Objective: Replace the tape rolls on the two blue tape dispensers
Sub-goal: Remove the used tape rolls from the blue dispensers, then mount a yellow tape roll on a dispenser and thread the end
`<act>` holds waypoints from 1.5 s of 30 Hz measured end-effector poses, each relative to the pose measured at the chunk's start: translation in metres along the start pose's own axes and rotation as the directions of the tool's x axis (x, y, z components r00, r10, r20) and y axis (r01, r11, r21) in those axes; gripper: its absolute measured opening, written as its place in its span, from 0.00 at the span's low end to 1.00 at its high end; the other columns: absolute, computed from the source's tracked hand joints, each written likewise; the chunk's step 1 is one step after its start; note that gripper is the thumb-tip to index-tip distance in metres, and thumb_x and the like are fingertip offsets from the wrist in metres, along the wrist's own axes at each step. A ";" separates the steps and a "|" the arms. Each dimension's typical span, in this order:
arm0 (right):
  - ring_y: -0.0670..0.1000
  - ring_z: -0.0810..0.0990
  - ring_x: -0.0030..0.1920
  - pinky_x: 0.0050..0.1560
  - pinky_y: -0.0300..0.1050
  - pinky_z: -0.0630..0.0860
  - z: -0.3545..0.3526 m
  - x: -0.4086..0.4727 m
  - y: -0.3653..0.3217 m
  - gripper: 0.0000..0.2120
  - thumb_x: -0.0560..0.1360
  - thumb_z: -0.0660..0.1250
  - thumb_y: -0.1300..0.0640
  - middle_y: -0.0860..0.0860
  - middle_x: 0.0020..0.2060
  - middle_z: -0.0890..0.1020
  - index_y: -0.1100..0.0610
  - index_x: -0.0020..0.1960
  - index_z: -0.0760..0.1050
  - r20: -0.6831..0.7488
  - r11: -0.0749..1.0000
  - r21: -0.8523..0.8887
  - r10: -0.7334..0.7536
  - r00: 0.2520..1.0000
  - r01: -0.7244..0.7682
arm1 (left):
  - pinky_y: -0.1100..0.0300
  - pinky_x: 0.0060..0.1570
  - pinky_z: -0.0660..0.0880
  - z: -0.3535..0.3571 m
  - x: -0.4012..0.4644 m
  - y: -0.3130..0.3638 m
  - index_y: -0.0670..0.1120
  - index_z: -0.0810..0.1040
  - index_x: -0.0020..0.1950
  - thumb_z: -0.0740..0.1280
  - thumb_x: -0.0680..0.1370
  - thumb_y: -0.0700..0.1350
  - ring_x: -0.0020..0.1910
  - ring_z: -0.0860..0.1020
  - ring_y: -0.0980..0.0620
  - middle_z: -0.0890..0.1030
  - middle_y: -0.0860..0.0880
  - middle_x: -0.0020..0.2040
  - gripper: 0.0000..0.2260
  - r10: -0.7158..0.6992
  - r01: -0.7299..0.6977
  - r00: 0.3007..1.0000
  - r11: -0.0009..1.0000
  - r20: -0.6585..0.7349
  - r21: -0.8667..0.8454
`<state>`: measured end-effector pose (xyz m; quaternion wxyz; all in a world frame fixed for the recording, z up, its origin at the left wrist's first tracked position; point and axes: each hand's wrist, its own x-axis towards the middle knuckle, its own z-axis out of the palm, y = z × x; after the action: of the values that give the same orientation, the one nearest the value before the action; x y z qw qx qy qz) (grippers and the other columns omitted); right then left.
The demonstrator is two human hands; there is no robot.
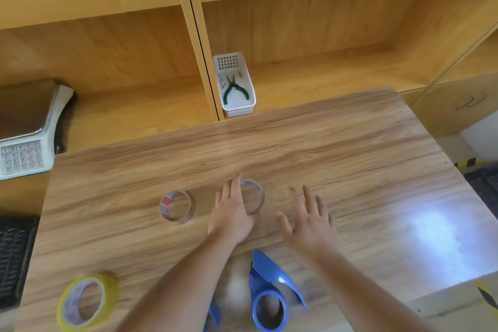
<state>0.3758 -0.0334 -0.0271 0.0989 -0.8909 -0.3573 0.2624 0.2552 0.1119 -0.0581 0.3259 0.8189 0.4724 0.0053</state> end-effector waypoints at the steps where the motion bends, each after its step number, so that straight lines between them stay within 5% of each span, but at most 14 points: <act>1: 0.58 0.47 0.82 0.78 0.63 0.55 0.002 -0.002 0.000 0.35 0.79 0.49 0.32 0.47 0.83 0.46 0.40 0.82 0.44 0.006 1.000 -0.002 0.002 1.000 -0.002 | 0.50 0.72 0.68 0.002 0.002 0.000 0.55 0.49 0.82 0.77 0.71 0.55 0.76 0.63 0.48 0.64 0.53 0.76 0.49 -0.003 0.003 1.000 1.000 0.009 -0.001; 12: 0.57 0.50 0.82 0.79 0.58 0.56 0.017 -0.018 0.003 0.42 0.70 0.36 0.28 0.47 0.83 0.47 0.40 0.82 0.43 0.033 0.999 -0.039 0.027 0.999 -0.026 | 0.49 0.71 0.70 0.026 0.028 -0.008 0.54 0.48 0.82 0.77 0.72 0.52 0.75 0.64 0.46 0.64 0.50 0.76 0.48 -0.002 0.001 0.999 1.000 0.053 0.017; 22: 0.58 0.54 0.81 0.77 0.59 0.58 0.017 -0.033 -0.022 0.40 0.72 0.40 0.28 0.48 0.83 0.50 0.41 0.82 0.47 0.014 0.996 -0.081 -0.042 0.999 0.043 | 0.50 0.75 0.65 0.003 -0.012 -0.021 0.59 0.50 0.79 0.76 0.71 0.56 0.77 0.57 0.49 0.55 0.54 0.78 0.45 0.073 -0.075 0.997 0.995 -0.034 -0.060; 29: 0.58 0.57 0.80 0.76 0.61 0.60 0.028 -0.060 -0.073 0.40 0.73 0.40 0.28 0.50 0.82 0.55 0.42 0.81 0.49 0.027 0.989 -0.081 -0.124 0.992 0.126 | 0.47 0.77 0.60 -0.046 -0.074 -0.061 0.57 0.52 0.82 0.69 0.73 0.67 0.80 0.55 0.49 0.53 0.54 0.82 0.43 0.162 -0.140 0.978 0.977 -0.131 0.160; 40: 0.58 0.49 0.82 0.80 0.56 0.57 0.081 -0.118 -0.138 0.37 0.78 0.49 0.32 0.52 0.83 0.50 0.45 0.82 0.46 0.188 0.958 -0.012 -0.279 0.942 0.286 | 0.40 0.78 0.53 -0.101 -0.175 -0.181 0.63 0.50 0.81 0.65 0.71 0.69 0.82 0.47 0.47 0.44 0.54 0.83 0.43 -0.234 0.264 0.959 0.943 -0.163 0.202; 45: 0.56 0.51 0.82 0.79 0.54 0.57 0.108 -0.132 -0.148 0.37 0.78 0.51 0.32 0.51 0.83 0.51 0.43 0.82 0.46 0.242 0.952 -0.019 -0.292 0.925 0.305 | 0.40 0.78 0.54 -0.109 -0.197 -0.229 0.60 0.51 0.81 0.66 0.70 0.69 0.82 0.49 0.45 0.48 0.53 0.83 0.44 -0.371 0.409 0.904 0.895 -0.212 0.177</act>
<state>0.1511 -0.0183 -0.0115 0.0695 -0.7909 -0.5052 0.3382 -0.0644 0.0948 -0.0364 0.1866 0.7342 0.6515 -0.0411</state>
